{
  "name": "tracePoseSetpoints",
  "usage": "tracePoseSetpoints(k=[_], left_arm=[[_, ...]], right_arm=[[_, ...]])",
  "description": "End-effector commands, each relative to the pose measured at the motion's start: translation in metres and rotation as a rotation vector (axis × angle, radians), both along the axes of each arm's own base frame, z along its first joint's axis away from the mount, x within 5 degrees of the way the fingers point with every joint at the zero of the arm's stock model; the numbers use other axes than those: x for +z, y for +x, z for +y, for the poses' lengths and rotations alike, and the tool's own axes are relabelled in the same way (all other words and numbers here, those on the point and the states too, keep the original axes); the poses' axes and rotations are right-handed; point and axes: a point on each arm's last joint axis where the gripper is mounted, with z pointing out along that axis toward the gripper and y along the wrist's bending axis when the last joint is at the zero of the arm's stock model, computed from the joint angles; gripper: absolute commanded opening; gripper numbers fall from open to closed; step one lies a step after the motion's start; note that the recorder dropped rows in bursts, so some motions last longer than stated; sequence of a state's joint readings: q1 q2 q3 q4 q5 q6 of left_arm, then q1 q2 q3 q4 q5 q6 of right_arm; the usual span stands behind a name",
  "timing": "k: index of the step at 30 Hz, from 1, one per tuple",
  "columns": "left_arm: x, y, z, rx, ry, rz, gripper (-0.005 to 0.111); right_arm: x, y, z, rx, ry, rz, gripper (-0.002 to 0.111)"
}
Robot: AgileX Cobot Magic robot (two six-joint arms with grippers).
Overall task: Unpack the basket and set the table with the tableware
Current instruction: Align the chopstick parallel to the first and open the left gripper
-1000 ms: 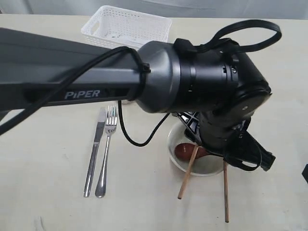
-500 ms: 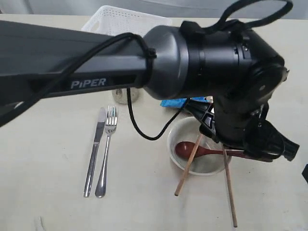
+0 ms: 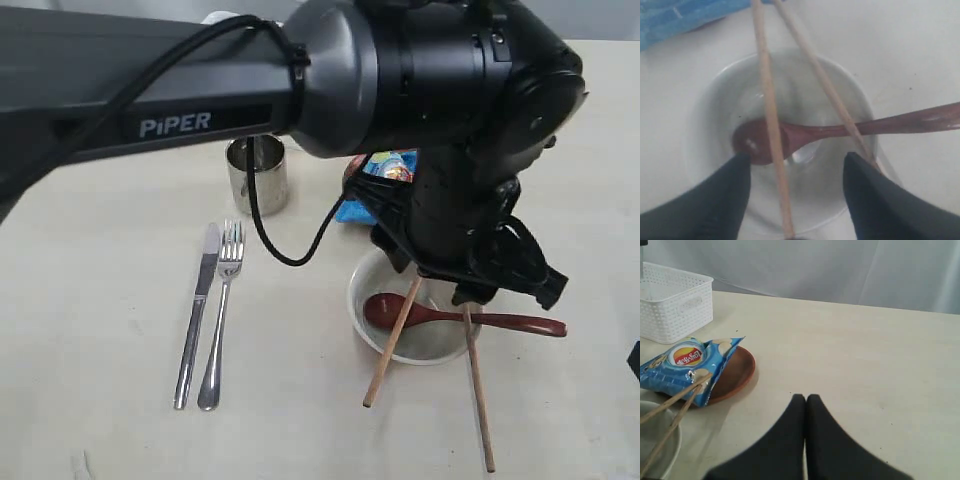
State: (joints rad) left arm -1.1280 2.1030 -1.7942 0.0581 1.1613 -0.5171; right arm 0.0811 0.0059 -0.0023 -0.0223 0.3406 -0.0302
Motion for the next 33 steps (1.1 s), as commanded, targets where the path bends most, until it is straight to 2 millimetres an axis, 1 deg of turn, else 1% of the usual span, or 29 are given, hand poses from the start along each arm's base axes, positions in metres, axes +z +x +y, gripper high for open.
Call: tracePoseSetpoints(k=[1, 2, 4, 7, 9, 14, 20, 24, 33], left_arm=[[-0.01, 0.0, -0.007, -0.01, -0.03, 0.018, 0.052], [-0.011, 0.001, -0.007, -0.018, -0.025, 0.014, 0.05], [-0.013, 0.005, -0.006, -0.031, 0.005, -0.027, 0.041], [-0.012, 0.008, -0.002, -0.051, 0.042, -0.072, 0.019], [-0.012, 0.011, 0.0, -0.062, 0.069, -0.089, 0.002], [-0.012, 0.011, 0.002, -0.068, 0.095, -0.095, 0.0], [-0.026, 0.01, 0.004, -0.069, 0.164, -0.06, 0.0], [-0.031, 0.008, 0.002, -0.062, 0.158, -0.026, 0.0], [-0.032, 0.0, -0.001, -0.069, 0.114, 0.066, 0.0]], right_arm=[[0.0, 0.0, 0.0, -0.006, -0.004, -0.006, -0.001], [0.0, 0.0, 0.0, -0.006, -0.004, -0.006, -0.001], [0.0, 0.0, 0.0, -0.006, -0.004, -0.006, -0.001], [0.0, 0.0, 0.0, -0.006, -0.004, -0.006, -0.001], [0.0, 0.0, 0.0, -0.006, -0.004, -0.006, -0.001], [0.0, 0.0, 0.0, -0.006, -0.004, -0.006, -0.001], [0.0, 0.0, 0.0, -0.006, -0.004, -0.006, -0.001], [0.0, 0.0, 0.0, -0.006, -0.004, -0.006, -0.001], [0.0, 0.0, 0.0, -0.006, -0.004, -0.006, -0.001]])
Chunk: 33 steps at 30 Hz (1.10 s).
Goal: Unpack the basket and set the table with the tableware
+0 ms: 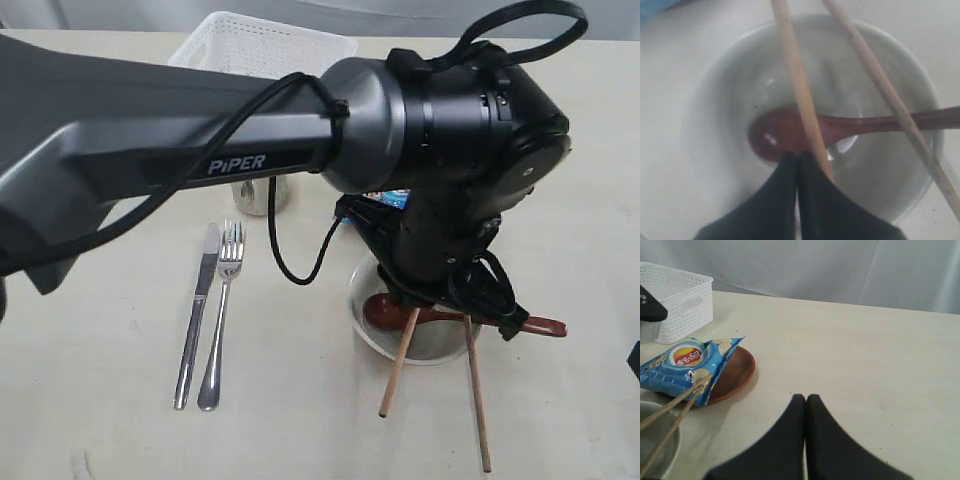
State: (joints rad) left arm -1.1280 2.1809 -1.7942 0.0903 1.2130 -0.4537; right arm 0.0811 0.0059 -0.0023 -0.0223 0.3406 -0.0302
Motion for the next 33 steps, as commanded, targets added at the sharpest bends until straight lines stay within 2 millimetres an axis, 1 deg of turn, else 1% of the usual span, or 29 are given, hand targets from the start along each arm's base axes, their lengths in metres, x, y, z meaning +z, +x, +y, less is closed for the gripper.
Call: tracePoseSetpoints(k=[1, 13, 20, 28, 31, 33], left_arm=[[0.003, -0.004, -0.001, -0.001, -0.025, 0.052, 0.0], [0.004, -0.013, -0.007, -0.014, -0.093, 0.145, 0.0], [0.005, -0.016, -0.013, -0.018, -0.16, 0.185, 0.0], [0.005, -0.016, -0.011, -0.043, -0.137, 0.181, 0.0], [0.017, -0.013, -0.009, -0.058, -0.153, 0.127, 0.0], [0.035, -0.009, -0.003, -0.049, -0.161, 0.048, 0.0]], right_arm=[[0.0, 0.0, 0.0, -0.006, -0.004, -0.006, -0.001], [0.0, 0.0, 0.0, -0.006, -0.004, -0.006, -0.001], [0.0, 0.0, 0.0, -0.006, -0.004, -0.006, -0.001], [0.0, 0.0, 0.0, -0.006, -0.004, -0.006, -0.001], [0.0, 0.0, 0.0, -0.006, -0.004, -0.006, -0.001], [0.0, 0.0, 0.0, -0.006, -0.004, -0.006, -0.001]])
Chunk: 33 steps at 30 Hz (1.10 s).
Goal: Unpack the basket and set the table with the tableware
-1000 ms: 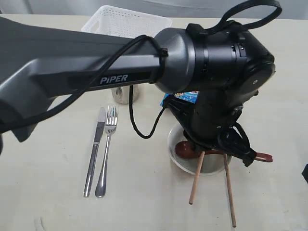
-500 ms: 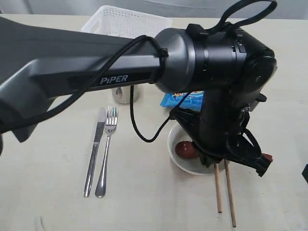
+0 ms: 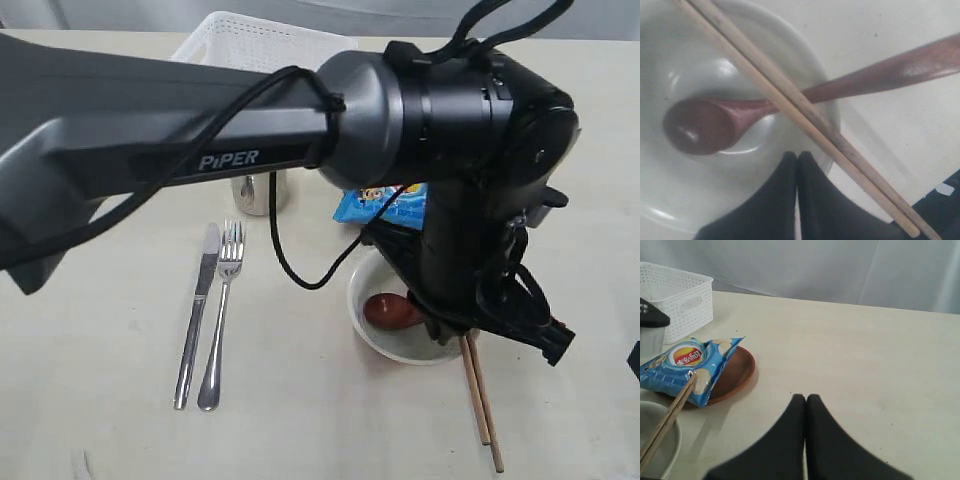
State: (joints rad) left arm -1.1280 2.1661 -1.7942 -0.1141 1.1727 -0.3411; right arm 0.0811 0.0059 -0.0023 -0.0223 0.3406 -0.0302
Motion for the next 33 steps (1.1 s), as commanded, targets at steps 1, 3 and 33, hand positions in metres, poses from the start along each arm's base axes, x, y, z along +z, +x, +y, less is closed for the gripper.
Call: tracePoseSetpoints(k=[1, 3, 33], left_arm=[[0.033, 0.006, 0.008, 0.019, -0.045, -0.116, 0.0], [0.046, 0.007, 0.008, 0.025, -0.101, -0.151, 0.0], [0.116, -0.12, 0.012, -0.289, -0.209, -0.433, 0.0]], right_arm=[[0.0, 0.0, 0.0, -0.006, -0.004, -0.006, -0.001], [0.0, 0.0, 0.0, -0.006, -0.004, -0.006, -0.001], [0.0, 0.0, 0.0, -0.006, -0.004, -0.006, -0.001]])
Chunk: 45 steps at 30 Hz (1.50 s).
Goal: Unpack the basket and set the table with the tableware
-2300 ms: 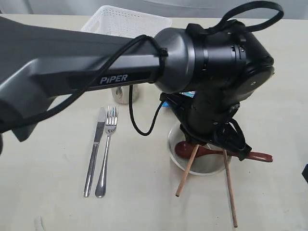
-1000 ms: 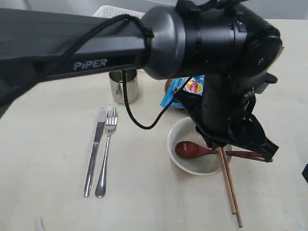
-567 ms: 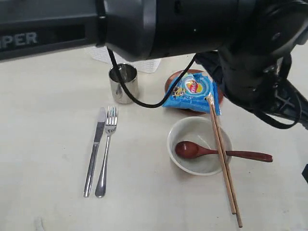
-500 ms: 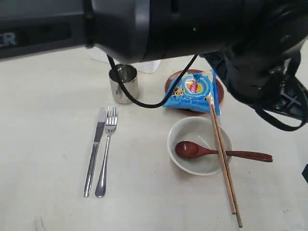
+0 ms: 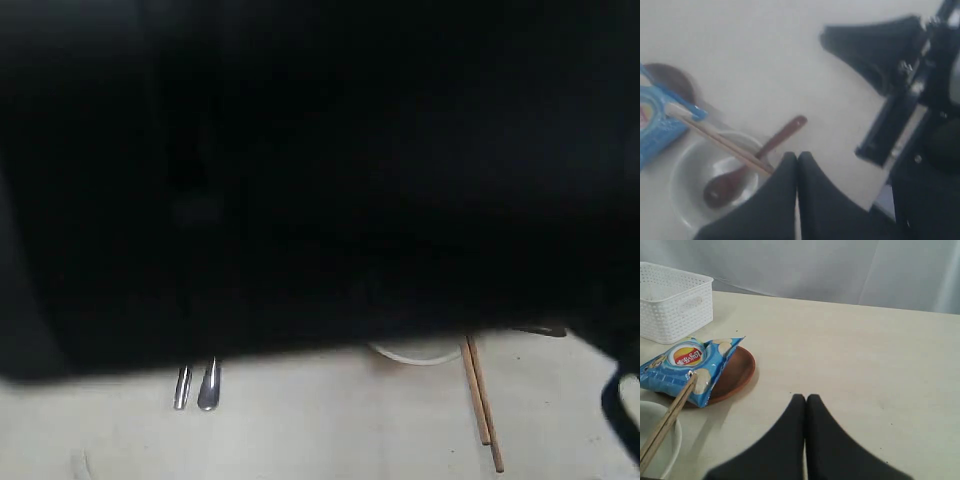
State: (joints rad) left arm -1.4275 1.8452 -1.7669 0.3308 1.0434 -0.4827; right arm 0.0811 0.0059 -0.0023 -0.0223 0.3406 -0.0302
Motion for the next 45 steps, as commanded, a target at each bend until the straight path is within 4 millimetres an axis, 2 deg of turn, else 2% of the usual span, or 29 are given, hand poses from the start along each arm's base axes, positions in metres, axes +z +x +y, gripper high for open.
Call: tracePoseSetpoints(k=[1, 5, 7, 10, 16, 23, 34, 45], left_arm=[[-0.03, -0.025, 0.007, -0.07, 0.126, 0.079, 0.0], [-0.071, -0.048, 0.006, -0.264, 0.114, 0.262, 0.0], [-0.088, -0.052, 0.007, -0.337, 0.089, 0.27, 0.0], [-0.099, -0.053, 0.01, -0.383, 0.101, 0.243, 0.0], [-0.116, -0.052, 0.015, -0.412, 0.091, 0.214, 0.0], [-0.132, -0.05, 0.014, -0.45, -0.007, 0.138, 0.0], [-0.175, -0.05, 0.01, -0.445, 0.095, 0.173, 0.0], [-0.18, -0.041, 0.009, -0.448, 0.103, 0.14, 0.0]], right_arm=[[0.0, 0.0, 0.0, -0.006, -0.004, -0.006, -0.001], [0.0, 0.0, 0.0, -0.006, -0.004, -0.006, -0.001], [0.0, 0.0, 0.0, -0.006, -0.004, -0.006, -0.001], [0.0, 0.0, 0.0, -0.006, -0.004, -0.006, -0.001], [0.0, 0.0, 0.0, -0.006, -0.004, -0.006, -0.001], [0.0, 0.0, 0.0, -0.006, -0.004, -0.006, -0.001], [0.0, 0.0, 0.0, -0.006, -0.004, -0.006, -0.001], [0.0, 0.0, 0.0, -0.006, -0.004, -0.006, -0.001]])
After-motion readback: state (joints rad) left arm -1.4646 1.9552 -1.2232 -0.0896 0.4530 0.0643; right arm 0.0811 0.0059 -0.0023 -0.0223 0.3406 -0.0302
